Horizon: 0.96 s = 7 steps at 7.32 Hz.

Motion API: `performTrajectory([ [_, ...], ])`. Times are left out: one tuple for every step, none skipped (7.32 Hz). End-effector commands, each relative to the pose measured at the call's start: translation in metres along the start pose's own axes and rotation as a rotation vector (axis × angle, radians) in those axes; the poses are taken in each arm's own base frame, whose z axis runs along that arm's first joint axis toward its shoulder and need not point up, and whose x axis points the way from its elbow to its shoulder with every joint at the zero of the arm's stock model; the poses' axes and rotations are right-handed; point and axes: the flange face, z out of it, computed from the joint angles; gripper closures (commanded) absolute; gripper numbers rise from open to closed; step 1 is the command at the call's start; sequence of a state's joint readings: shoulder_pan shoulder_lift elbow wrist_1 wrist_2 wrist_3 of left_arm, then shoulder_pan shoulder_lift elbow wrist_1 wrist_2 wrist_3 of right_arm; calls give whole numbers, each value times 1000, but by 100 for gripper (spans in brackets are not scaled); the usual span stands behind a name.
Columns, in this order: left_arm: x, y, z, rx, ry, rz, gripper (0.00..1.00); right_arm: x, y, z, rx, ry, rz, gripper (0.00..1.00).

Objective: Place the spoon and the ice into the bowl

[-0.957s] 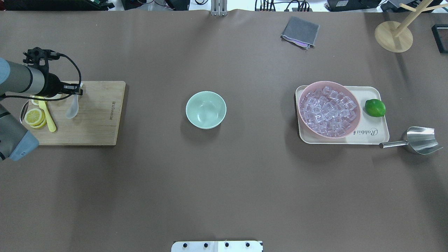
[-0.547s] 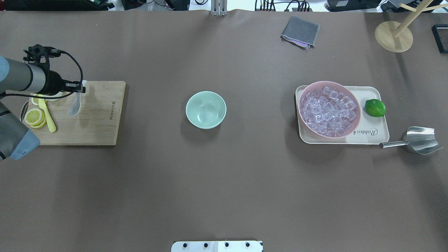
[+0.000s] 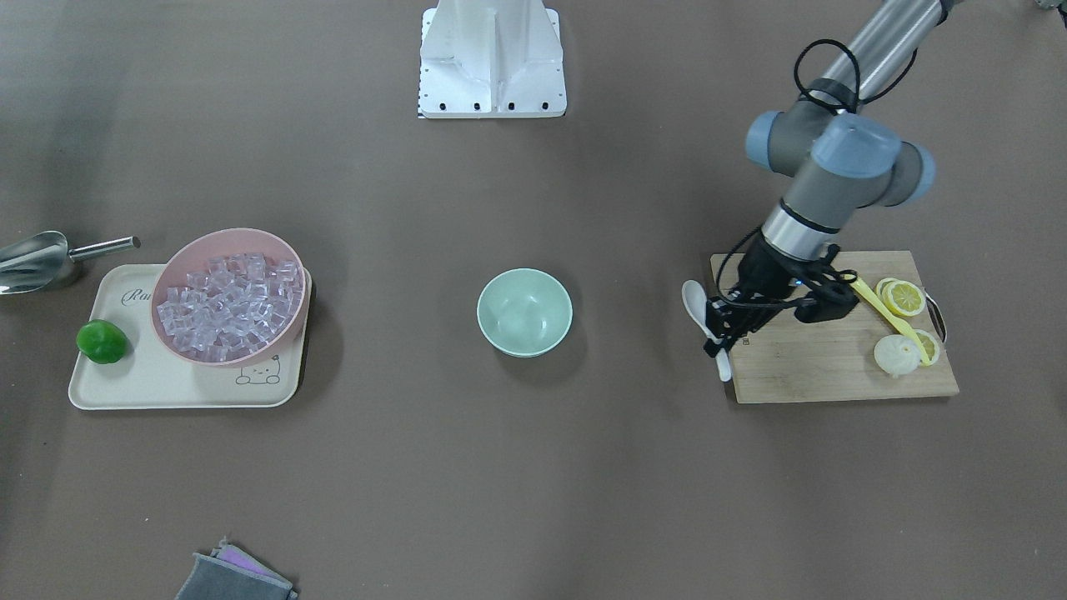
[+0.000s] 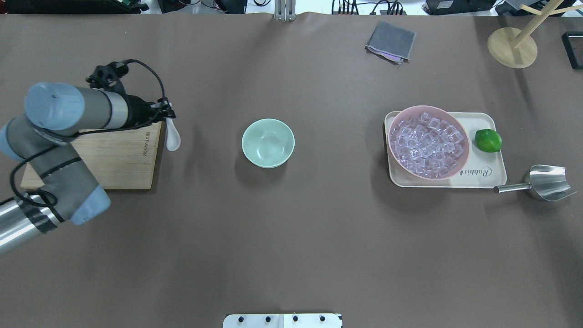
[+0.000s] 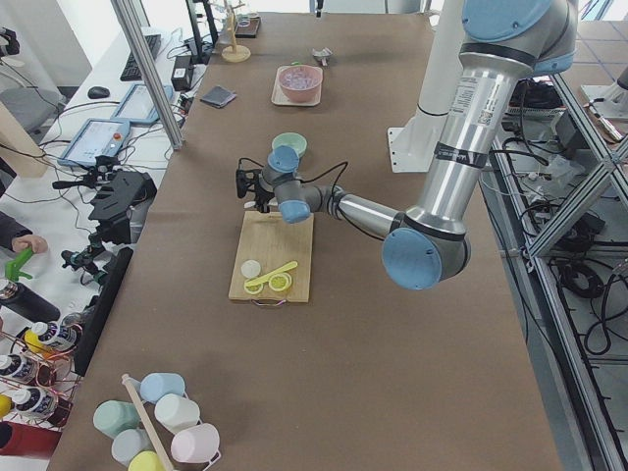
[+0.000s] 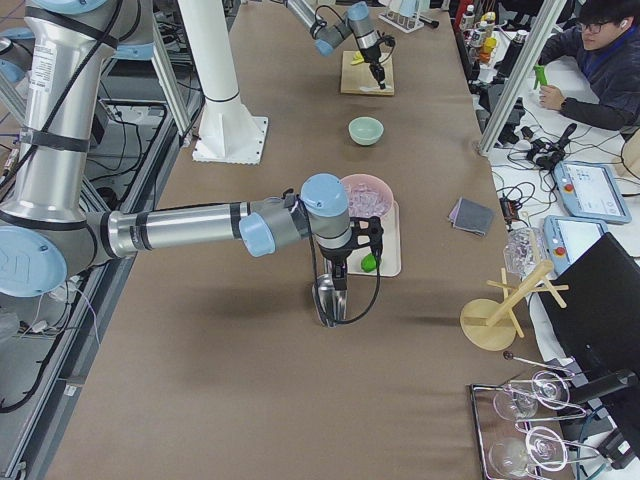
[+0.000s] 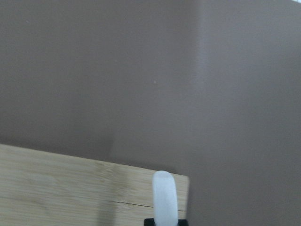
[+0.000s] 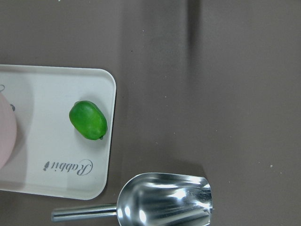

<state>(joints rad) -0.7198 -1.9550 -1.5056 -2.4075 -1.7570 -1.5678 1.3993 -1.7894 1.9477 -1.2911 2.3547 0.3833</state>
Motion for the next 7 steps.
performTrajectory([
  [97, 76, 9, 6, 15, -164, 100, -50, -19, -5, 25, -16, 62, 1],
  [118, 87, 5, 21, 3, -184, 100, -77, -31, 7, 37, 9, 91, 1],
  [138, 92, 3, 16, 19, -204, 100, -95, -38, 13, 39, 9, 104, 1],
  [147, 93, 5, 18, 26, -215, 100, -99, -39, 13, 39, 6, 102, 1],
  [160, 89, 14, 69, 24, -253, 100, -103, -39, 13, 39, 2, 101, 1],
  [175, 102, 22, 91, -10, -262, 100, -122, -37, 13, 38, -15, 132, 1],
  [173, 104, 23, 113, -16, -260, 100, -136, -40, 15, 37, -23, 149, 1],
])
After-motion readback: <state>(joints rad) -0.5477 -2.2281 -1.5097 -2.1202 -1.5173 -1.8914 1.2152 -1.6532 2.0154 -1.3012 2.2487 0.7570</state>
